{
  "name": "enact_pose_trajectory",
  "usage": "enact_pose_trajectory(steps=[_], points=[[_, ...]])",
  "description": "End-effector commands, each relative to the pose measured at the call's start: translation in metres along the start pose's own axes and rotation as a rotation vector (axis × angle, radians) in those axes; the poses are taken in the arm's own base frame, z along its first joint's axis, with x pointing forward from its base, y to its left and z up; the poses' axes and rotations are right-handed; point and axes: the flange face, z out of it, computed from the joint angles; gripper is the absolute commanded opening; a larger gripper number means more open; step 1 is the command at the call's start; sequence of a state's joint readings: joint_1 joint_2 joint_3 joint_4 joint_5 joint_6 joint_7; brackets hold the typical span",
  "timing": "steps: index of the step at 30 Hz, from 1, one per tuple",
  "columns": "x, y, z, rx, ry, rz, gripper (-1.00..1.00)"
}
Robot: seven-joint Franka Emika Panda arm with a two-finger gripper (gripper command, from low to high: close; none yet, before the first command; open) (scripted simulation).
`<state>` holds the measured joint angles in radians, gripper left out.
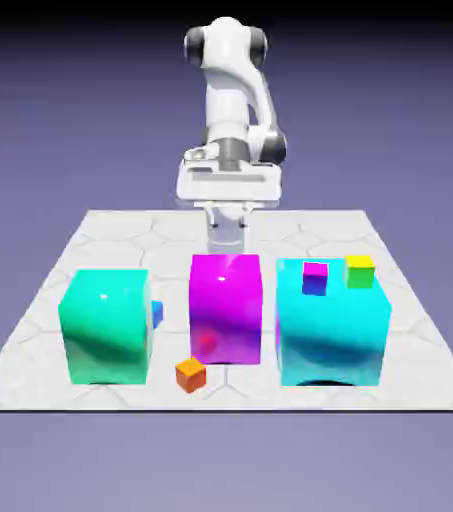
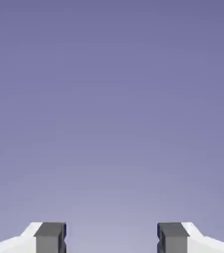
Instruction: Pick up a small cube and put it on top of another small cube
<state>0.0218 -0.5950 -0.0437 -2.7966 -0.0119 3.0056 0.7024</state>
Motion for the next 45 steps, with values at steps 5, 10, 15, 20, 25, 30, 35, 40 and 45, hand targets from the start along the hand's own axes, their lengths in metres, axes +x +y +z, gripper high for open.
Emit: enact_pose_trajectory(steps=[5, 10, 15, 20, 25, 30, 35, 40, 45], points=[[0.054, 0.027, -0.040, 0.011, 0.021, -0.054, 0.00], [0.100, 0.069, -0.079, 0.031, 0.026, -0.101, 0.00], [0.134, 0.124, -0.113, 0.064, 0.014, -0.142, 0.00], [0.155, 0.191, -0.136, 0.113, -0.013, -0.179, 0.00], [0.163, 0.264, -0.144, 0.182, -0.054, -0.216, 0.00], [0.155, 0.339, -0.134, 0.276, -0.106, -0.255, 0.00], [0.131, 0.409, -0.106, 0.397, -0.164, -0.296, 0.00], [0.093, 0.469, -0.061, 0.548, -0.224, -0.341, 0.00], [0.040, 0.512, -0.003, 0.729, -0.280, -0.389, 0.00]])
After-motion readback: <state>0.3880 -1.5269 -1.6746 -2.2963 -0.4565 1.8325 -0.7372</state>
